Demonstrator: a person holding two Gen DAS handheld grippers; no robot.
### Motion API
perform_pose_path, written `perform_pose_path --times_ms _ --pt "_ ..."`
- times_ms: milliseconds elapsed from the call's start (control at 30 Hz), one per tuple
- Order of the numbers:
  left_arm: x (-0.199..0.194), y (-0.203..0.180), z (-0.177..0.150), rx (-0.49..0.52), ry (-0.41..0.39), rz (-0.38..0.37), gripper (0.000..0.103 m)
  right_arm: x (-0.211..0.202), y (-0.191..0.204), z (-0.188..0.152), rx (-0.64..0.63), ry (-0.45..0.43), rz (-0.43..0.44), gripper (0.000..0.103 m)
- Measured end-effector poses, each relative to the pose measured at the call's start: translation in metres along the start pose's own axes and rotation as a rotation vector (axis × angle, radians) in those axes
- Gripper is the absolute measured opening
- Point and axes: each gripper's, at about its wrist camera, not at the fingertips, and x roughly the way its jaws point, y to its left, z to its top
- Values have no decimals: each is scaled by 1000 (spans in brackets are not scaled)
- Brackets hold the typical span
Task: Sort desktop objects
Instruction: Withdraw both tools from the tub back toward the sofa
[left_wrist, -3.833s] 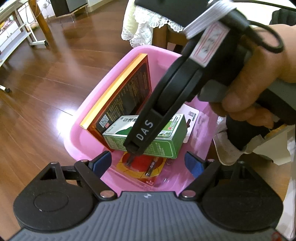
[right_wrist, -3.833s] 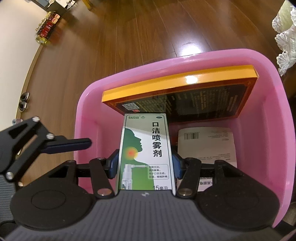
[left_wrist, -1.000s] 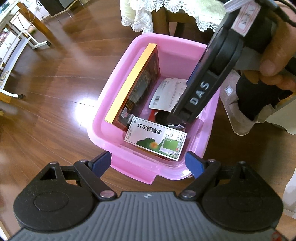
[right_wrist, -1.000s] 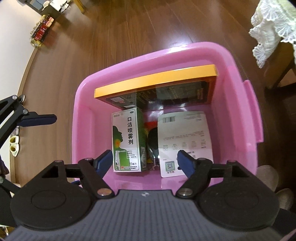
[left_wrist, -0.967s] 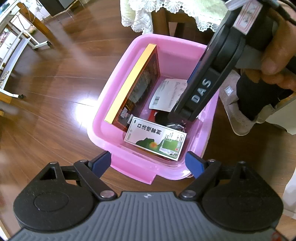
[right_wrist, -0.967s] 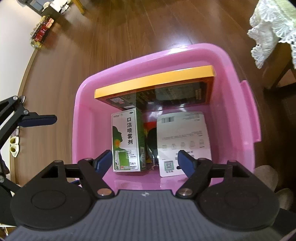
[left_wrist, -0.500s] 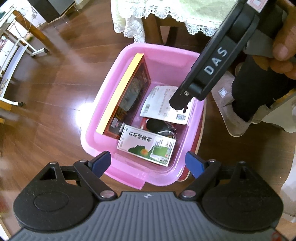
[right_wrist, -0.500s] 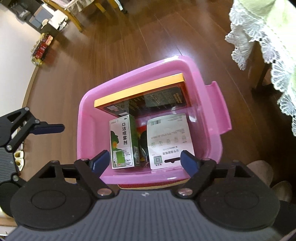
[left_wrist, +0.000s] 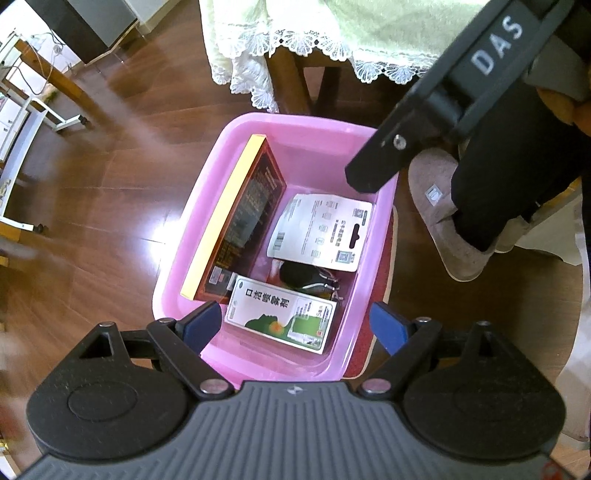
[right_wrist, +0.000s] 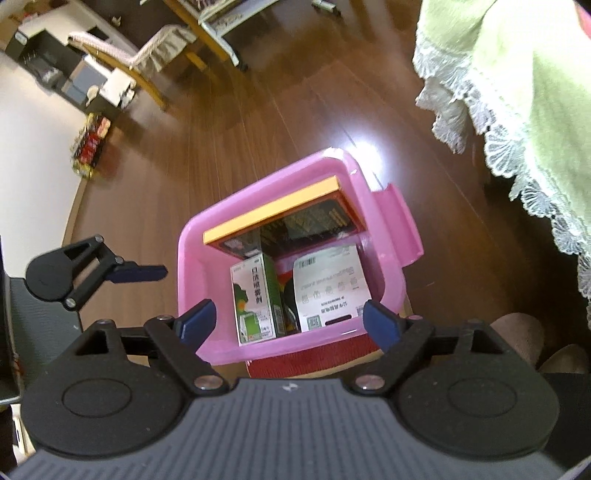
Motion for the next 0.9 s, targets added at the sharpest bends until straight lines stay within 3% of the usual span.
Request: perform_pose_path --times_ms 300,633,900 --pt "-11 -1 15 11 -36 13 89 -28 -10 -2 64 -85 -1 86" --pt "-22 -4 43 15 -109 39 89 -73 -17 -8 71 -272 -98 86" --pt "-23 -14 72 26 -165 21 89 -102 -33 -11 136 -362 -144 87"
